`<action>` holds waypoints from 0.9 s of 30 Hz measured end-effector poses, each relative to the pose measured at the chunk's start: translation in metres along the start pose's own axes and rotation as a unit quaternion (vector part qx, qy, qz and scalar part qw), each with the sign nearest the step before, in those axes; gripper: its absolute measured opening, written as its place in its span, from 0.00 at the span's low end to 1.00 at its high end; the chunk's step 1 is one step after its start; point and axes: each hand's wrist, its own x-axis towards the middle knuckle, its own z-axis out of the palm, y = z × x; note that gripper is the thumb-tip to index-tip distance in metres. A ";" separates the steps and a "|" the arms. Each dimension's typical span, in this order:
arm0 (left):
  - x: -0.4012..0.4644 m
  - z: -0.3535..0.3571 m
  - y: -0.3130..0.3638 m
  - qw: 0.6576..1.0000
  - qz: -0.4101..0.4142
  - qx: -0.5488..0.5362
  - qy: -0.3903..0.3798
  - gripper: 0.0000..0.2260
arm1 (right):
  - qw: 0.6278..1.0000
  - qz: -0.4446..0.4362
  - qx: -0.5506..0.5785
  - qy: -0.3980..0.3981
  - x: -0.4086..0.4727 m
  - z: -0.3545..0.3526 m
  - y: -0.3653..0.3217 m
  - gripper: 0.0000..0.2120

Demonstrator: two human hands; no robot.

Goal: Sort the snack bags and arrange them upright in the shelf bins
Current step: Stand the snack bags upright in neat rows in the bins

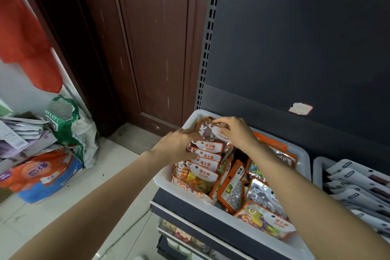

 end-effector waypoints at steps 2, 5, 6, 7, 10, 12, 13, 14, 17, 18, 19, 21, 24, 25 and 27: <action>-0.002 -0.002 0.001 1.000 -0.006 0.005 -0.001 0.25 | 1.000 0.022 -0.004 0.004 -0.007 0.006 0.007 0.18; -0.003 -0.001 0.005 1.000 -0.003 -0.003 -0.002 0.26 | 0.999 0.035 -0.007 0.014 -0.015 0.018 0.016 0.14; -0.003 -0.001 0.007 1.000 -0.003 -0.005 -0.002 0.26 | 1.000 0.030 -0.008 0.002 -0.018 0.021 0.015 0.13; -0.003 0.000 0.008 1.000 -0.004 -0.006 0.001 0.26 | 1.000 0.022 -0.008 -0.012 -0.020 0.022 0.012 0.13; -0.004 0.007 0.013 1.000 -0.012 0.008 0.025 0.23 | 1.000 0.013 0.006 -0.010 -0.026 0.022 0.009 0.15; -0.006 0.012 0.019 0.998 -0.026 0.008 0.052 0.21 | 0.999 0.024 0.024 0.007 -0.033 0.016 0.016 0.15; -0.006 0.016 0.023 0.997 -0.032 0.007 0.067 0.21 | 0.999 0.036 0.030 0.014 -0.040 0.013 0.022 0.15; -0.007 0.020 0.027 0.996 -0.033 0.003 0.082 0.21 | 0.998 0.048 0.024 0.020 -0.046 0.010 0.029 0.15; -0.011 0.031 0.049 0.996 0.013 -0.030 0.087 0.22 | 0.996 0.089 -0.022 0.012 -0.078 -0.001 0.053 0.20; -0.012 0.034 0.058 0.996 0.038 -0.042 0.067 0.22 | 0.994 0.104 -0.026 -0.004 -0.090 -0.003 0.061 0.23; -0.012 0.039 0.067 0.996 0.065 -0.046 0.045 0.24 | 0.993 0.116 -0.025 -0.022 -0.101 -0.004 0.070 0.26; -0.008 0.049 0.083 0.994 0.107 -0.002 0.012 0.28 | 0.991 0.117 -0.029 -0.061 -0.120 -0.003 0.084 0.32; 0.000 0.060 0.090 0.983 0.125 0.130 -0.017 0.33 | 0.987 0.115 -0.067 -0.093 -0.135 -0.002 0.096 0.37; 0.002 0.062 0.088 0.979 0.121 0.162 -0.023 0.34 | 0.985 0.118 -0.087 -0.092 -0.138 -0.003 0.099 0.38; 0.000 0.064 0.083 0.979 0.098 0.176 -0.029 0.34 | 0.981 0.122 -0.125 -0.082 -0.142 -0.006 0.103 0.38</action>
